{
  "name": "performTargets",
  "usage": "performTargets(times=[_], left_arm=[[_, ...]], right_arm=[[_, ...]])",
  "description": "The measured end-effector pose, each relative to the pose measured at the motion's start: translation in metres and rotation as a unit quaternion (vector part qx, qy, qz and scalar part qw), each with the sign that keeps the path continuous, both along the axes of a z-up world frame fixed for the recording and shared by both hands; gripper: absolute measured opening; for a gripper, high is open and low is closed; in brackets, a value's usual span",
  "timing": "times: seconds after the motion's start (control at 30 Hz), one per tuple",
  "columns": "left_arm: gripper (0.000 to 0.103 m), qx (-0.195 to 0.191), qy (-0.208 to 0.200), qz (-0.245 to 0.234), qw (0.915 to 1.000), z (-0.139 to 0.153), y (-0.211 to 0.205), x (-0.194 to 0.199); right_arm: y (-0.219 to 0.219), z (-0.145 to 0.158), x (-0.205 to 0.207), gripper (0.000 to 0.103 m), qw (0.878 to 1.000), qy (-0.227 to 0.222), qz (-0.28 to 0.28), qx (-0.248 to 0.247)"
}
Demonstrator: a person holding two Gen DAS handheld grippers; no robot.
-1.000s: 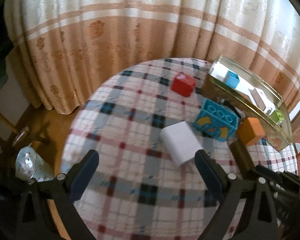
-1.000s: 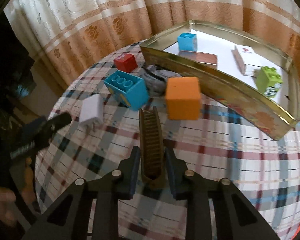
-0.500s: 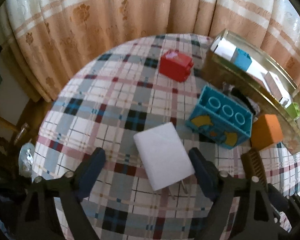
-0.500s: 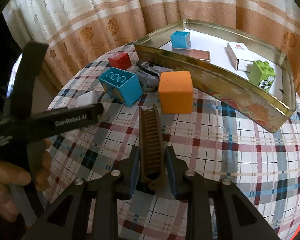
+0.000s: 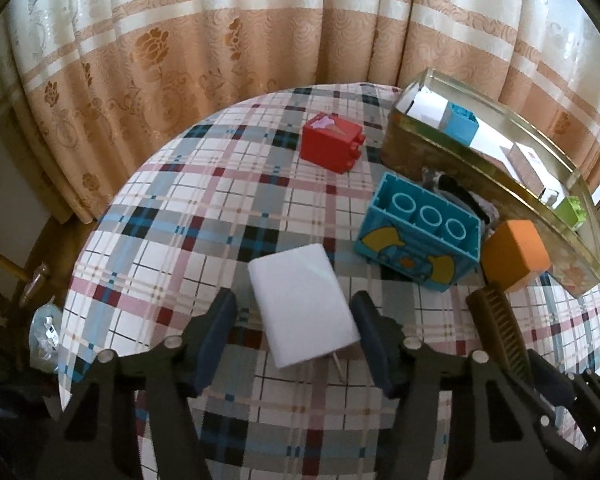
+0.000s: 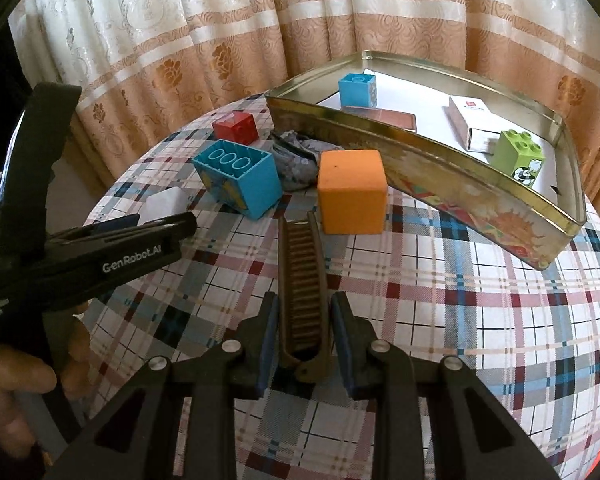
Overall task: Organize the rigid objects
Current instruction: 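Grasp the white charger with the left gripper while the right gripper holds the comb bar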
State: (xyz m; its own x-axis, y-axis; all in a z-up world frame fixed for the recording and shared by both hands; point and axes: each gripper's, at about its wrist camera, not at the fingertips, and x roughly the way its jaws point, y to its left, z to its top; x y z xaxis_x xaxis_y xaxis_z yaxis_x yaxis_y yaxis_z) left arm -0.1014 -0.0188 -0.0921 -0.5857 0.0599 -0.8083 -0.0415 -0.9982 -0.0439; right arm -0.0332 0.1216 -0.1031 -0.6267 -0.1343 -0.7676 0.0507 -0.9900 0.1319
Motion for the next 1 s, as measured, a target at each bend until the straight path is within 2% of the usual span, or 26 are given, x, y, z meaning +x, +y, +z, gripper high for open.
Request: performTargets(times=[0.43, 0.5, 0.53, 0.57, 0.6, 0.67, 0.8, 1.0], left_arm=[[0.056, -0.010, 0.003, -0.006, 0.9999, -0.002, 0.001, 0.001], [0.056, -0.010, 0.003, -0.006, 0.9999, -0.002, 0.002, 0.001], [0.056, -0.012, 0.003, -0.006, 0.9999, -0.002, 0.002, 0.001], [0.056, -0.012, 0.004, -0.006, 0.9999, -0.002, 0.002, 0.001], [0.056, -0.012, 0.004, -0.006, 0.9999, -0.002, 0.002, 0.001], [0.056, -0.011, 0.004, -0.006, 0.9999, -0.002, 0.002, 0.001], [0.056, -0.009, 0.004, -0.006, 0.9999, -0.002, 0.002, 0.000], [0.056, -0.009, 0.005, -0.006, 0.9999, -0.002, 0.003, 0.000]], right_arm=[[-0.009, -0.001, -0.001, 0.032, 0.999, -0.003, 0.002, 0.038], [-0.014, -0.001, -0.001, 0.043, 0.999, -0.004, 0.014, 0.045], [-0.018, -0.001, -0.002, 0.056, 0.999, -0.005, 0.024, 0.048], [-0.021, -0.002, -0.002, 0.073, 0.998, -0.007, 0.032, 0.052], [-0.028, -0.004, -0.004, 0.082, 0.997, -0.014, 0.044, 0.062], [-0.032, -0.005, -0.005, 0.083, 0.996, -0.018, 0.053, 0.069], [-0.021, -0.002, -0.003, 0.078, 0.998, -0.010, 0.043, 0.033], [-0.017, -0.001, -0.002, 0.053, 0.999, -0.005, 0.017, 0.044]])
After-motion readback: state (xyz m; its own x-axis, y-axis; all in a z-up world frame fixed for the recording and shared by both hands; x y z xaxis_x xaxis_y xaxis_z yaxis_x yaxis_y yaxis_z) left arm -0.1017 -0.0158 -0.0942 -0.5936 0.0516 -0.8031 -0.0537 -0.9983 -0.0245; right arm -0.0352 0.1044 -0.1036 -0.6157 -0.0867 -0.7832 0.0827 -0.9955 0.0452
